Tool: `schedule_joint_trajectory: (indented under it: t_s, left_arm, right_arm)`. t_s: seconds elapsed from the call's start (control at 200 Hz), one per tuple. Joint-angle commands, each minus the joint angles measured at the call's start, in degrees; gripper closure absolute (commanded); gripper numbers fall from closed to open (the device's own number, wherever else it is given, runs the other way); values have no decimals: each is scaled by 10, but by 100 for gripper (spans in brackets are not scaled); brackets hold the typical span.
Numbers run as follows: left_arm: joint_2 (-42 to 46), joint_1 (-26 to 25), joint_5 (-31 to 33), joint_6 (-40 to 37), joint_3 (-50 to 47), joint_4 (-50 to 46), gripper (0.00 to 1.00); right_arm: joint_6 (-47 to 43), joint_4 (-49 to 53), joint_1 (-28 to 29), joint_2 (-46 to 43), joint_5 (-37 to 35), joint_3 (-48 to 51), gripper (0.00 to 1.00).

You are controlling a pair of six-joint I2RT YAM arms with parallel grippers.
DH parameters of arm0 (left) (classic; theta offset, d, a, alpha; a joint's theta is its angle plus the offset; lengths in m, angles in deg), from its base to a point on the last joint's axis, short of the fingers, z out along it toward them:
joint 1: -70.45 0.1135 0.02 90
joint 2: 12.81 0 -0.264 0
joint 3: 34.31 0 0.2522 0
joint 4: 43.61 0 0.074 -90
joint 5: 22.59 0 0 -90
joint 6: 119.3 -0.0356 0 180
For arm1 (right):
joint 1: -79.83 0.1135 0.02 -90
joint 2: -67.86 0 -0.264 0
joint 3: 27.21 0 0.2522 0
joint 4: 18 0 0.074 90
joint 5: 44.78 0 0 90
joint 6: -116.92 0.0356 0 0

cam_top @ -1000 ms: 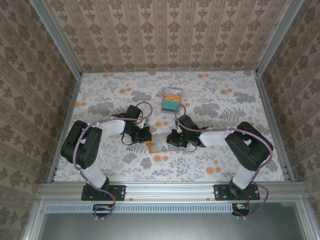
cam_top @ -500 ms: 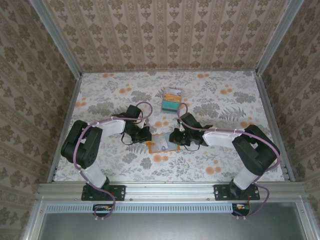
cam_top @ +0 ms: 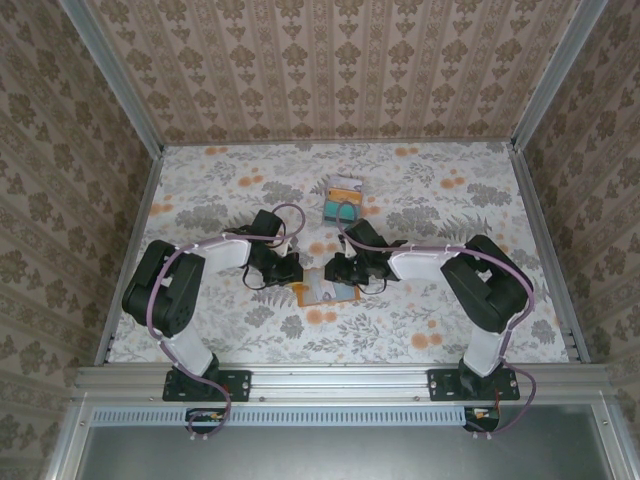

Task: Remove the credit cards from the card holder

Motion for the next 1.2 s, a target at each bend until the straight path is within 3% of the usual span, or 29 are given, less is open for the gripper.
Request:
schedule_joint_trajectory:
  t_s: [0.0,0.54,1.025,1.195]
  left_arm:
    - [-15,-2,5,-12,9,-15,94]
    - [-12,-3,5,-12,8,-16,94]
    - [-9,-8,7,-9,3,-13,94]
    - [-6,-8,9,-9,3,-14,94]
  right_arm:
    - [-14,26,5,7,8,-5,76]
    - [-18,36,3,-38,-25,29,74]
    - [0,-6,21,11,23,17,75]
    - [5,-5,21,5,12,25,86]
